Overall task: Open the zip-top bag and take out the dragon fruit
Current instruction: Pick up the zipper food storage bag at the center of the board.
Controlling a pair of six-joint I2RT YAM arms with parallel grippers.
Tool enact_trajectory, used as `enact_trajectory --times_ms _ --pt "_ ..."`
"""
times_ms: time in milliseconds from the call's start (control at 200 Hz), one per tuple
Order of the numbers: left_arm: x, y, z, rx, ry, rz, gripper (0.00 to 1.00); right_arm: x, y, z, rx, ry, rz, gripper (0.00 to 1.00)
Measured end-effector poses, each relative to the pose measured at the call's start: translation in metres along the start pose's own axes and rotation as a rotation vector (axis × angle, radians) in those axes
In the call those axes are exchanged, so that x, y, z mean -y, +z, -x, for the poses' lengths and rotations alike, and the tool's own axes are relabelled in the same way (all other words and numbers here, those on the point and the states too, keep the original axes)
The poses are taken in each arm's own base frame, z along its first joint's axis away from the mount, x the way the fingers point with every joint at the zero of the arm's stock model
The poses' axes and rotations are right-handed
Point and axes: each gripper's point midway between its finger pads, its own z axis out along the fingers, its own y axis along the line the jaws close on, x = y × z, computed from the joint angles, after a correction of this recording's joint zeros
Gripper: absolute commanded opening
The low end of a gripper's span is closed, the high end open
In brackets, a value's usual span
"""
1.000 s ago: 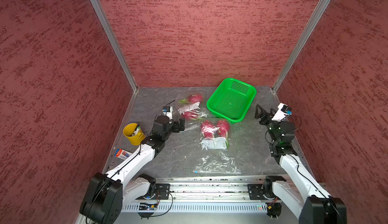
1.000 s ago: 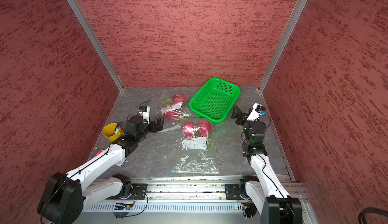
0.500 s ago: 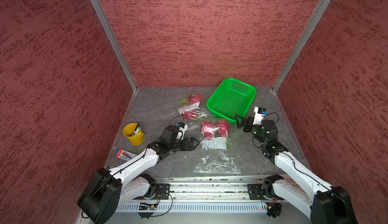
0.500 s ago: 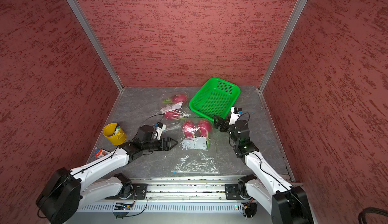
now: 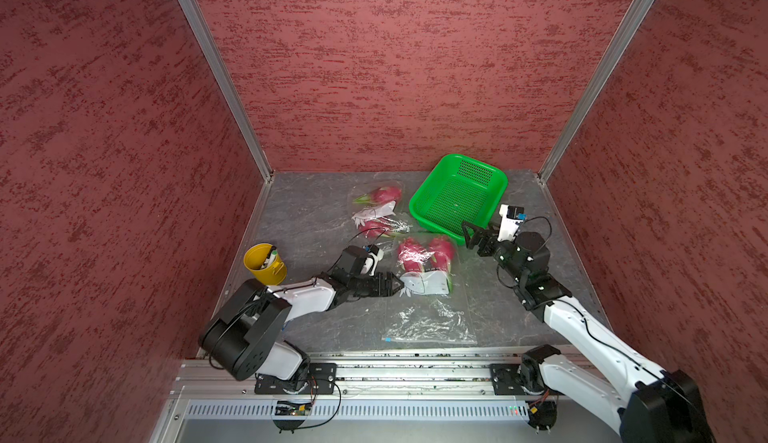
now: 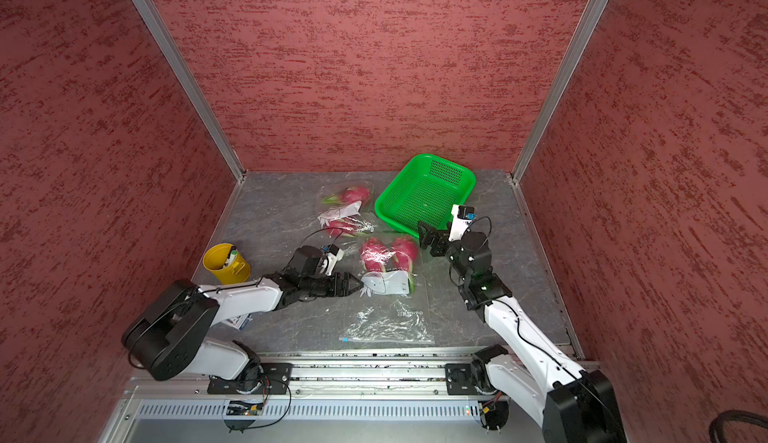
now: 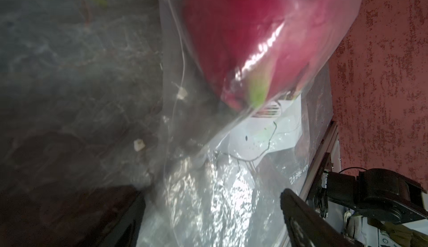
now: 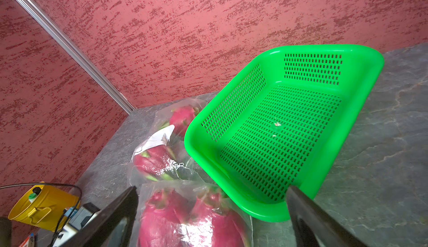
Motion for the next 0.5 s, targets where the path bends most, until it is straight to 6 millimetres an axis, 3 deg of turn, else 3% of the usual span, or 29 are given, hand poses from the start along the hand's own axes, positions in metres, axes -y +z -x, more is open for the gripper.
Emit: enact_trajectory --times_ms 130,266,386,501 --pt "0.002 0.014 0.012 -0.012 0.003 -0.03 0.74 -0.002 -0.003 0.004 0.017 -0.003 0.0 0.98" --pt "0.005 0.025 0.016 -0.038 -0.004 -0.068 0.46 -0.001 -0.003 0.005 0.023 -0.007 -0.011 0.97" --pt "0.009 0.026 0.015 -0.052 -0.009 -0.097 0.09 -0.001 -0.003 0.005 0.024 -0.017 -0.017 0.94" --pt "0.015 0.019 0.023 -0.03 -0.036 -0.126 0.02 -0.002 0.0 0.0 0.011 -0.036 -0.013 0.89"
